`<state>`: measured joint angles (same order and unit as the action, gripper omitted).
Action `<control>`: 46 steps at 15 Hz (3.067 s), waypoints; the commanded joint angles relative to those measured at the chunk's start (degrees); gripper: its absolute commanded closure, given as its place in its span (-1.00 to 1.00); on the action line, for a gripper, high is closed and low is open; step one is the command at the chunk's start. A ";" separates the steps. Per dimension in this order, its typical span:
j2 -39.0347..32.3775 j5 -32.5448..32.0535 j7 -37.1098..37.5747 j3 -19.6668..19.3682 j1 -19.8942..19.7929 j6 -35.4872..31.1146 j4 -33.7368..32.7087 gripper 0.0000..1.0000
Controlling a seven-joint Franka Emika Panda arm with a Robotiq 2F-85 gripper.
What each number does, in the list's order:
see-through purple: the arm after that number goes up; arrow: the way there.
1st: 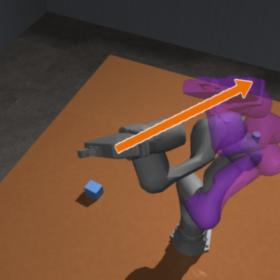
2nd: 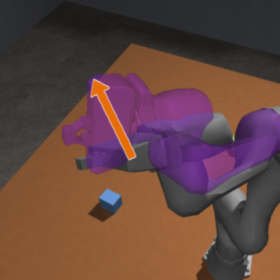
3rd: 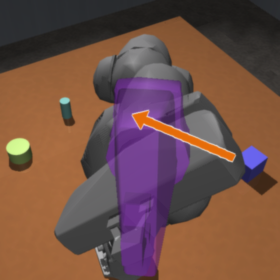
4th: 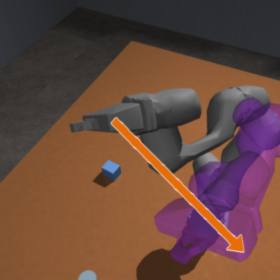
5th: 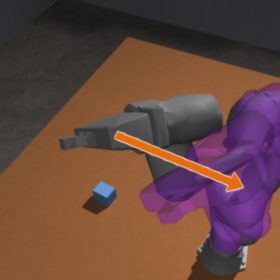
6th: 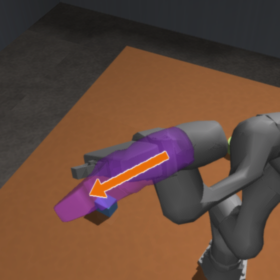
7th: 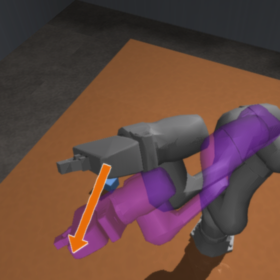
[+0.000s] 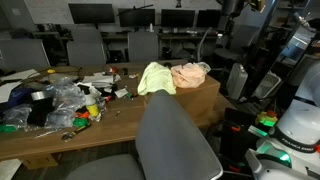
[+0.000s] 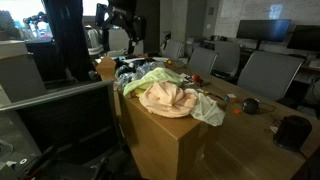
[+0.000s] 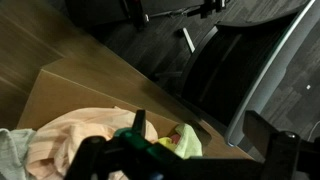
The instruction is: Move all the clothes from the box to the backrest of the chair
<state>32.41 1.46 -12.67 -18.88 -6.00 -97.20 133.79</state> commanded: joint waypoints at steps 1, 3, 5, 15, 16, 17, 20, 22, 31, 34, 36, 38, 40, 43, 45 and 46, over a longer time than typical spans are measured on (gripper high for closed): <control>-0.35 0.70 -0.72 1.27 -1.62 0.15 -0.32 -1.00; -0.22 0.70 -0.72 1.25 -1.61 0.16 -0.65 -1.00; -0.18 0.70 -0.72 1.25 -1.61 0.16 -0.72 -1.00; -6.44 -0.23 3.04 4.22 -1.52 -6.12 -6.04 -1.00; -7.80 -0.02 4.09 4.70 -1.52 -8.35 -7.23 -1.00; -9.89 0.15 5.70 5.25 -1.54 -11.21 -8.82 -1.00; -16.27 -0.03 11.30 6.42 -2.16 -20.51 -12.85 -1.00; -21.60 -1.61 15.91 6.89 -3.20 -26.46 -15.38 -1.00; -40.25 -8.47 32.41 4.31 -7.46 -27.34 -23.58 -1.00; -43.30 -5.98 31.87 3.72 -7.90 -25.24 -24.73 -1.00; -44.44 -3.21 31.06 3.84 -8.19 -23.29 -25.41 -1.00; -45.16 -0.43 30.80 3.96 -8.41 -21.35 -25.89 -1.00; -45.72 4.36 29.35 4.36 -8.98 -18.64 -26.58 -1.00; -46.44 9.81 28.99 4.56 -9.17 -16.00 -26.83 -1.00; -47.02 11.81 29.16 4.54 -9.14 -15.13 -26.49 -1.00; -47.48 12.76 29.12 4.57 -9.18 -14.70 -26.41 -1.00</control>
<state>-13.27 10.89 17.49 -14.90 -14.20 -114.34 109.23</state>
